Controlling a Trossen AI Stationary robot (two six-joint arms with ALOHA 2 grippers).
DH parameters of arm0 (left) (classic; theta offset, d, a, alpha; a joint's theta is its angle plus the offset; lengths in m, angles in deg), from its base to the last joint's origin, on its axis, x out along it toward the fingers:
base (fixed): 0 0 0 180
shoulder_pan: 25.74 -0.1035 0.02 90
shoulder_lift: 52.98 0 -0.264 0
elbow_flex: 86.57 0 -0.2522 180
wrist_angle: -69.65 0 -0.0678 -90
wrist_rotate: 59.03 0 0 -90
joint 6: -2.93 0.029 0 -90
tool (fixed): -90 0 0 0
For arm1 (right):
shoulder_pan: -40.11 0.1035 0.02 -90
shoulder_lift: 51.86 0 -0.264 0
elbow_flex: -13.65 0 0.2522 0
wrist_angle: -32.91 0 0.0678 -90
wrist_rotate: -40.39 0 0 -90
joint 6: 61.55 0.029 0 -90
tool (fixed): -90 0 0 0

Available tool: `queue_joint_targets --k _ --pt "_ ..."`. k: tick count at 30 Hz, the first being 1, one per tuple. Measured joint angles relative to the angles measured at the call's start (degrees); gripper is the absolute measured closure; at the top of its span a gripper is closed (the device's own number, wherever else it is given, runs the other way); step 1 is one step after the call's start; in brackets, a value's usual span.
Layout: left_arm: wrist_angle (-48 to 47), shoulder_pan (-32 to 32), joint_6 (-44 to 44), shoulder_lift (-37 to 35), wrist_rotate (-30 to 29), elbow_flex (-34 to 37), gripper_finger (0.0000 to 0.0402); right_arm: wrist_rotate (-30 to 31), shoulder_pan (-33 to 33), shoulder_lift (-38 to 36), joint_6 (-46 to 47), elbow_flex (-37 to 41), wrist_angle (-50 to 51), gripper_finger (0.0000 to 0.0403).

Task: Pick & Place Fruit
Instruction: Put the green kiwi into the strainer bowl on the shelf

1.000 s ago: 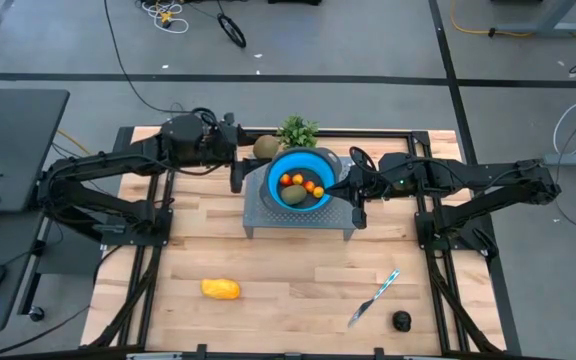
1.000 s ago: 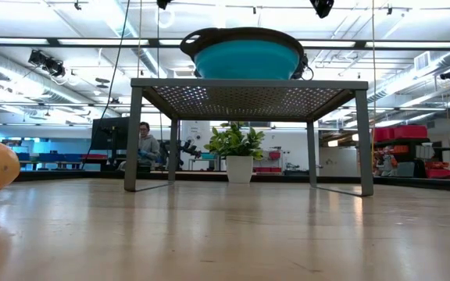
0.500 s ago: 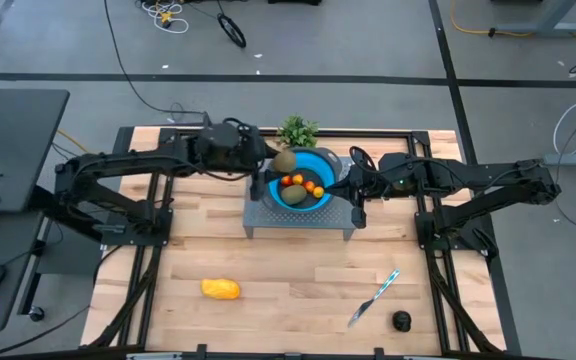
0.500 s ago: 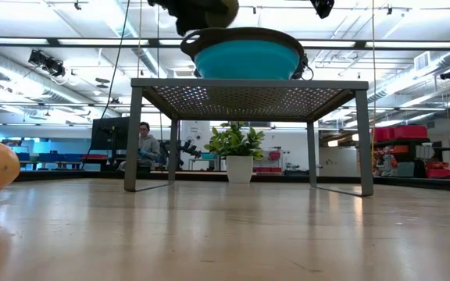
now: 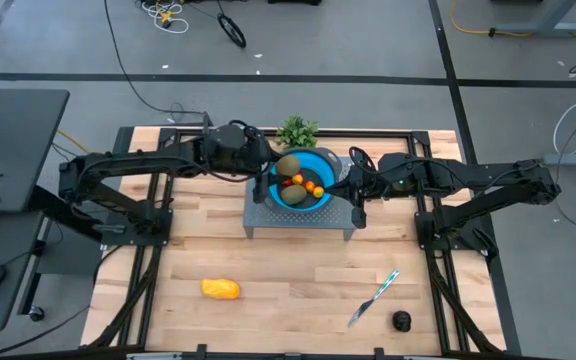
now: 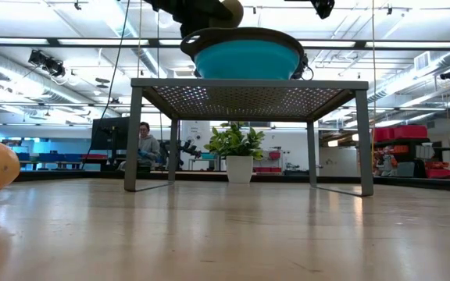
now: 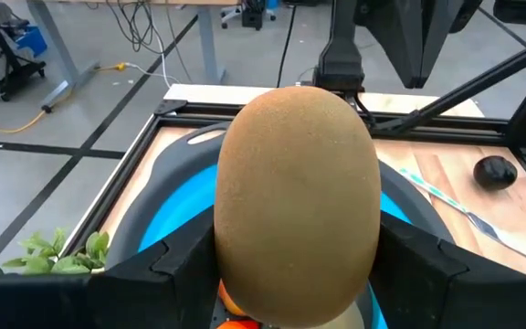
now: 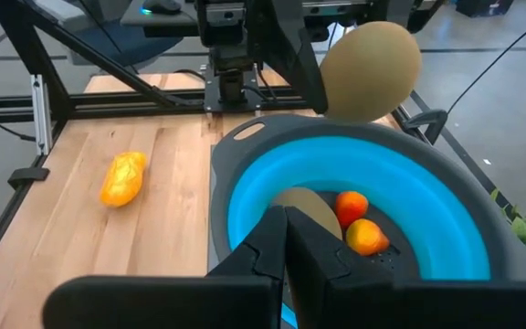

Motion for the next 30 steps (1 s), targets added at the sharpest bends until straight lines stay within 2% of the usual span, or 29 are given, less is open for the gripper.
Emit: queue_joint_targets --k 14,30 --pt "0.2 -0.1 -1.7 5.6 1.7 0.0 0.0166 0.0 0.0 0.0 0.0 0.0 0.2 0.039" --pt "-0.1 -0.1 -2.0 5.7 1.6 0.0 0.0166 0.0 0.0 0.0 0.0 0.0 0.2 0.039"
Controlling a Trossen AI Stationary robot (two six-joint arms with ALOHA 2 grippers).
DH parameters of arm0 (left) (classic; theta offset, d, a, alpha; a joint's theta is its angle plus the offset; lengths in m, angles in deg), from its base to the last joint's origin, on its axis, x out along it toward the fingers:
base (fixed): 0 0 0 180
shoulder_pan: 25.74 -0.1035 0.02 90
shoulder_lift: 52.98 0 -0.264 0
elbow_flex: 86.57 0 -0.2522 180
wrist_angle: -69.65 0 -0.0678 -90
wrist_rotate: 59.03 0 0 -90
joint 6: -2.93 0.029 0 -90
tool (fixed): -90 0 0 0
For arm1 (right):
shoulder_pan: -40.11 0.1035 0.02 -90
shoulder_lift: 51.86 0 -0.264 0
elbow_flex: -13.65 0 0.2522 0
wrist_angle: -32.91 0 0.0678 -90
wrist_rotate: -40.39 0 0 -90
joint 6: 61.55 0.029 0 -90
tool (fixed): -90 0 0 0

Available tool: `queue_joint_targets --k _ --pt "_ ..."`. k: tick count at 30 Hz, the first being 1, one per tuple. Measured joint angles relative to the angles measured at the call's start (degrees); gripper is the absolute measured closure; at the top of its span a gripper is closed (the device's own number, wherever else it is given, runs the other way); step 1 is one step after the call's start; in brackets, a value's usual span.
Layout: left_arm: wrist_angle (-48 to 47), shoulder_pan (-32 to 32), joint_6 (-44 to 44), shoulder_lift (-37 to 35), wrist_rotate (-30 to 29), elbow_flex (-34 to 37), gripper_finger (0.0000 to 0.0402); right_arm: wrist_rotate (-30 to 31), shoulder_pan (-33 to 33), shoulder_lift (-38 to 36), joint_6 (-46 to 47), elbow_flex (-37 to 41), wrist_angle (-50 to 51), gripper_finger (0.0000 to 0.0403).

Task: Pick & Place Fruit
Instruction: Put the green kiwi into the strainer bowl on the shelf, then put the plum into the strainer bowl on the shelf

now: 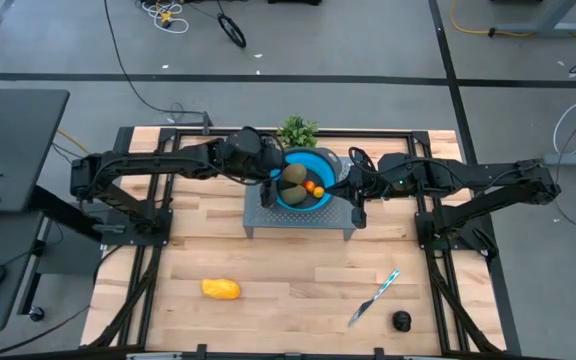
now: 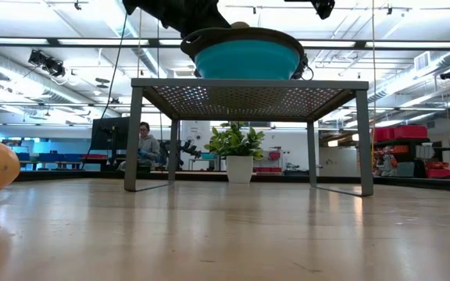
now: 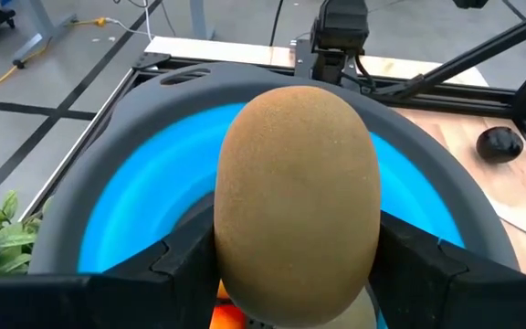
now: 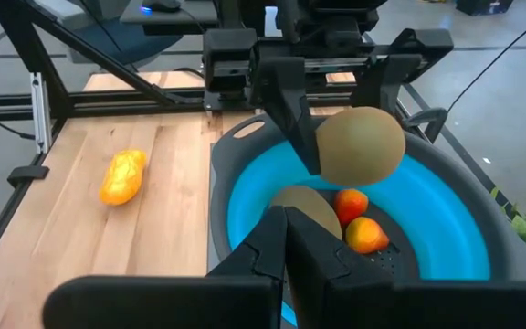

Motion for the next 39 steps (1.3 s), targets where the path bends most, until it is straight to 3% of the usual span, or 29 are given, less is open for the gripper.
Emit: queue_joint_targets --k 17,39 --pt "0.0 0.0 1.9 0.0 -0.6 0.0 0.0098 0.0 0.0 0.0 0.0 0.0 0.0 0.039" --pt "0.0 0.0 1.9 0.0 -1.5 0.0 0.0096 0.0 0.0 0.0 0.0 0.0 0.0 0.039"
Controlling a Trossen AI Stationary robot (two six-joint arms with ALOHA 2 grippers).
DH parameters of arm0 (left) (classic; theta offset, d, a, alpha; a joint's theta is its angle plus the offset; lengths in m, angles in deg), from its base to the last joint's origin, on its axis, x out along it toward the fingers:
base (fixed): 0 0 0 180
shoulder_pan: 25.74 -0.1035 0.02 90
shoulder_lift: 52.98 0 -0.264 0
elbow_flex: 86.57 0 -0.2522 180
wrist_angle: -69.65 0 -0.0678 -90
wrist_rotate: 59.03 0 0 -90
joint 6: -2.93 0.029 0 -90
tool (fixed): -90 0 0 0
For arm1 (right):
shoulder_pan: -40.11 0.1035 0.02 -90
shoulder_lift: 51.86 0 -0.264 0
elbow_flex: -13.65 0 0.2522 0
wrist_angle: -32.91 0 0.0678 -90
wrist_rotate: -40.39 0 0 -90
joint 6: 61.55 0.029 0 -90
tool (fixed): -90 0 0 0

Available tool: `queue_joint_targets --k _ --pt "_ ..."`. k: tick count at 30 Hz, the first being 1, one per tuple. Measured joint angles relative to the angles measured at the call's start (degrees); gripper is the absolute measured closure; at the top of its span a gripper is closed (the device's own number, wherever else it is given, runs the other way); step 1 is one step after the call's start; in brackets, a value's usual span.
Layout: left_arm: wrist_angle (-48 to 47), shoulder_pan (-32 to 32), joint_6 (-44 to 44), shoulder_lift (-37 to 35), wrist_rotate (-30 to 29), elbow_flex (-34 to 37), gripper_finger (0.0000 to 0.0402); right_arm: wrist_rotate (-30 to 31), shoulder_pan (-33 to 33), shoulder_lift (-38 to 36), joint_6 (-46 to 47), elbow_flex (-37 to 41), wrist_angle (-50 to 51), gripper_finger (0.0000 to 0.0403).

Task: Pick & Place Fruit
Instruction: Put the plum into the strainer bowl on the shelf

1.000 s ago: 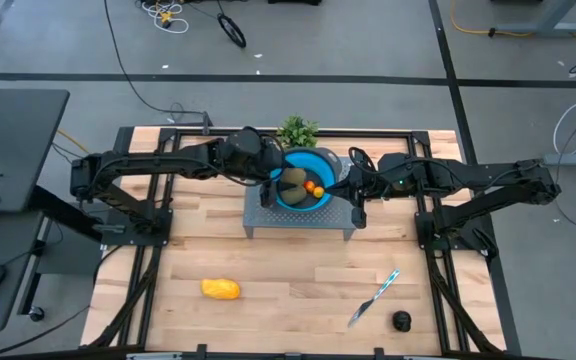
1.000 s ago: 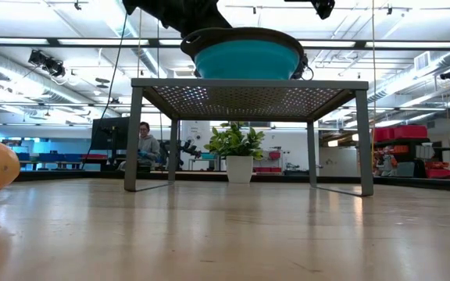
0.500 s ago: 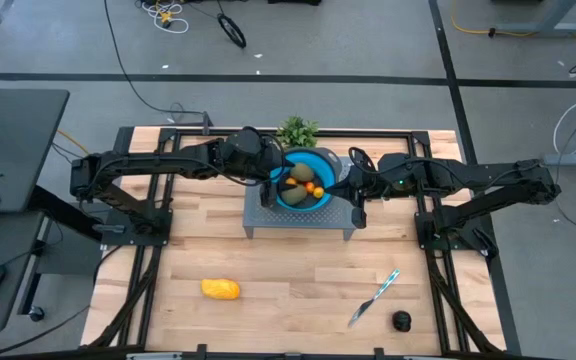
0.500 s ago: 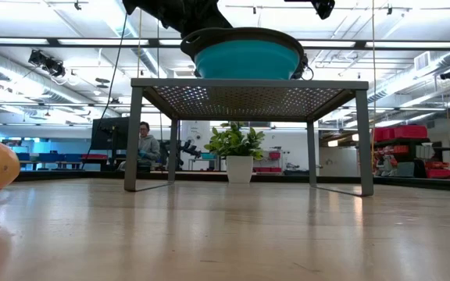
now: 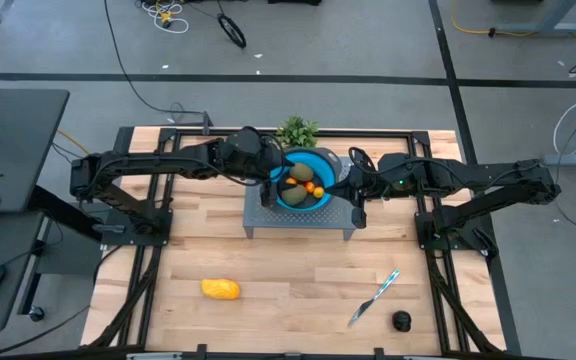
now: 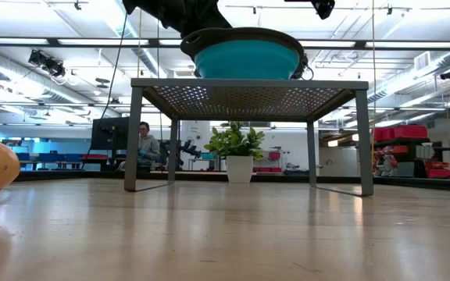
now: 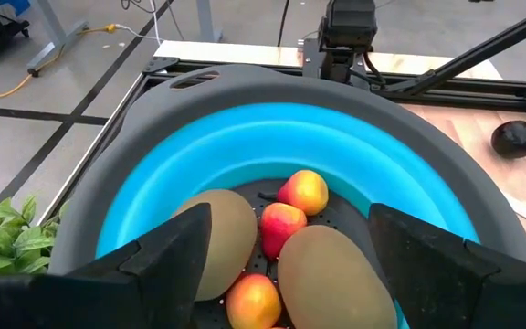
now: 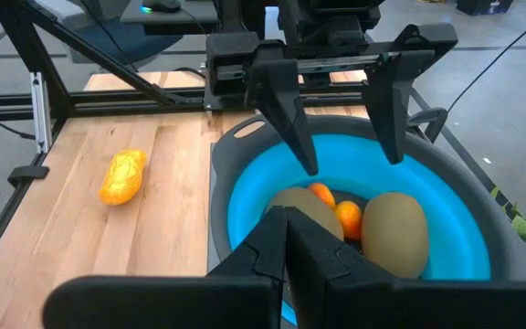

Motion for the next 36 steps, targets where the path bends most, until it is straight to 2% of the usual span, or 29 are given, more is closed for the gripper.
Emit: queue_joint_targets --k 5,22,36 --pt "0.0 0.0 0.0 -0.2 0.3 0.0 0.0126 0.0 0.0 0.0 0.0 0.0 0.0 0.039" --pt "0.0 0.0 1.4 -0.2 1.5 0.0 0.0284 0.0 0.0 0.0 0.0 0.0 0.0 0.039" --pt "0.0 0.0 1.5 -0.2 1.6 0.0 0.0357 0.0 0.0 0.0 0.0 0.0 0.0 0.039"
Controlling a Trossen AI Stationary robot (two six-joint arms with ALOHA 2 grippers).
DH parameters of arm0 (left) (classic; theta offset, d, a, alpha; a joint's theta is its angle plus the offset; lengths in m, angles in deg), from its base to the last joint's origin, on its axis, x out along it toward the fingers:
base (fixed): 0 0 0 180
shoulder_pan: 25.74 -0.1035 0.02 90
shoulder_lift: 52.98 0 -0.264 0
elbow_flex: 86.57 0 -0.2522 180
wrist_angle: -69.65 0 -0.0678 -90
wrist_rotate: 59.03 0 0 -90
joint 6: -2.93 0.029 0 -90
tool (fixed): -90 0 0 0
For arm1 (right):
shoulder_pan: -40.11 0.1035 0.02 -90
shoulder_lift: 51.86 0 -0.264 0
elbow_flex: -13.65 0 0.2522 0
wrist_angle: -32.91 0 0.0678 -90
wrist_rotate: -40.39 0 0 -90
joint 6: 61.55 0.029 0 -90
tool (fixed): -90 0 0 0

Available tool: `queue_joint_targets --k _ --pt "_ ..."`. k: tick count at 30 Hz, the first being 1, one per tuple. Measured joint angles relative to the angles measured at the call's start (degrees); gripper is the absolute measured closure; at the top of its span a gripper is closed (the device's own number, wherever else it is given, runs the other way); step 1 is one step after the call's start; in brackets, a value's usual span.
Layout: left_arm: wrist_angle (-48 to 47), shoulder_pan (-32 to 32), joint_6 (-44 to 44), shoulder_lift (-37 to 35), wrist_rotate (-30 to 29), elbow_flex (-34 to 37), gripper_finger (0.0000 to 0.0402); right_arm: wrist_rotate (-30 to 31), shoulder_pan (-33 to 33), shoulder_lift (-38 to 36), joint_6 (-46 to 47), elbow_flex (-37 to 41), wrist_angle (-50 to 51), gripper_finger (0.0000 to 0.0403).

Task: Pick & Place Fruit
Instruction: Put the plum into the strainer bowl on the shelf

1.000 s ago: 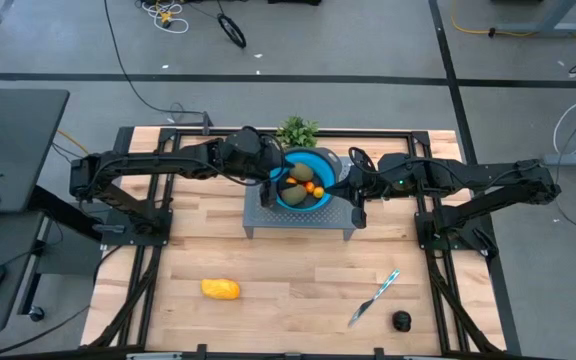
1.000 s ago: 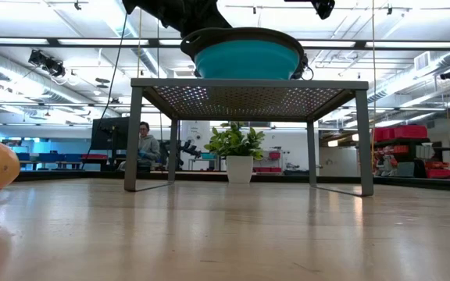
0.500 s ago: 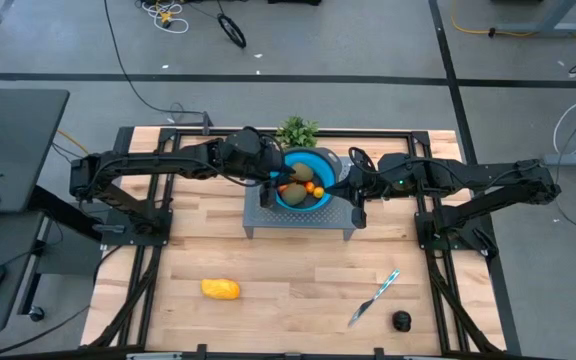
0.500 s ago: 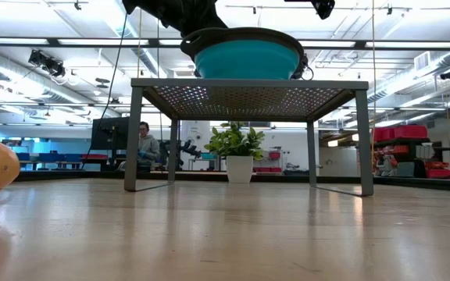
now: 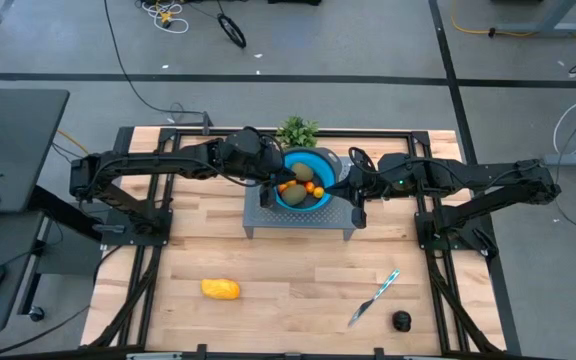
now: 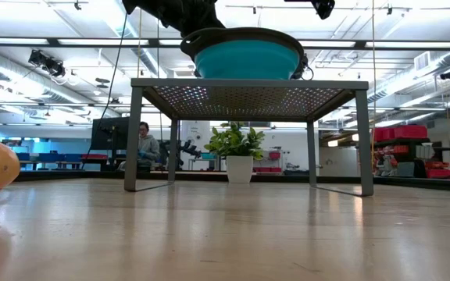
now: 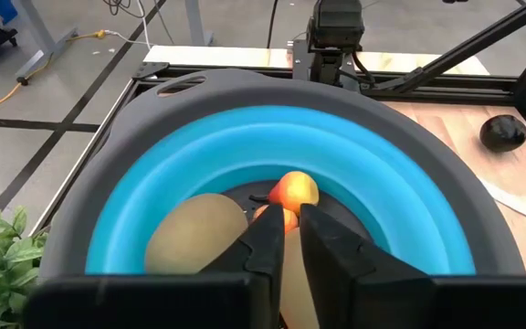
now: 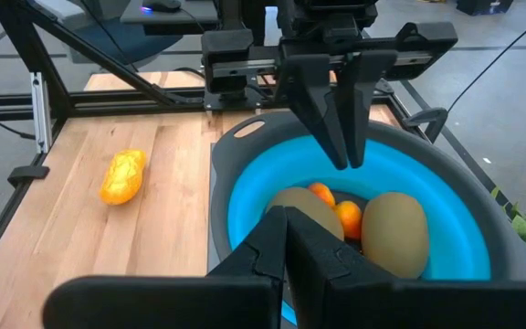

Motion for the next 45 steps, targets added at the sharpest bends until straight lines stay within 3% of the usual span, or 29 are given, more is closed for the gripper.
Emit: queue_joint_targets --k 13,34,39,45 --pt "0.0 0.0 -0.2 0.0 0.0 0.0 0.0393 0.0 0.0 0.0 0.0 0.0 0.0 0.039" --pt "-0.2 0.1 -1.4 -1.0 1.5 -0.1 0.0394 -0.2 0.0 0.0 0.0 0.0 0.0 0.039" --pt "-0.2 0.1 -2.8 -2.3 5.6 -0.2 0.0396 -0.3 0.0 0.0 0.0 0.0 0.0 0.039" --pt "-0.2 0.5 -4.9 -2.9 6.0 -0.4 0.0397 -0.2 0.0 0.0 0.0 0.0 0.0 0.039"
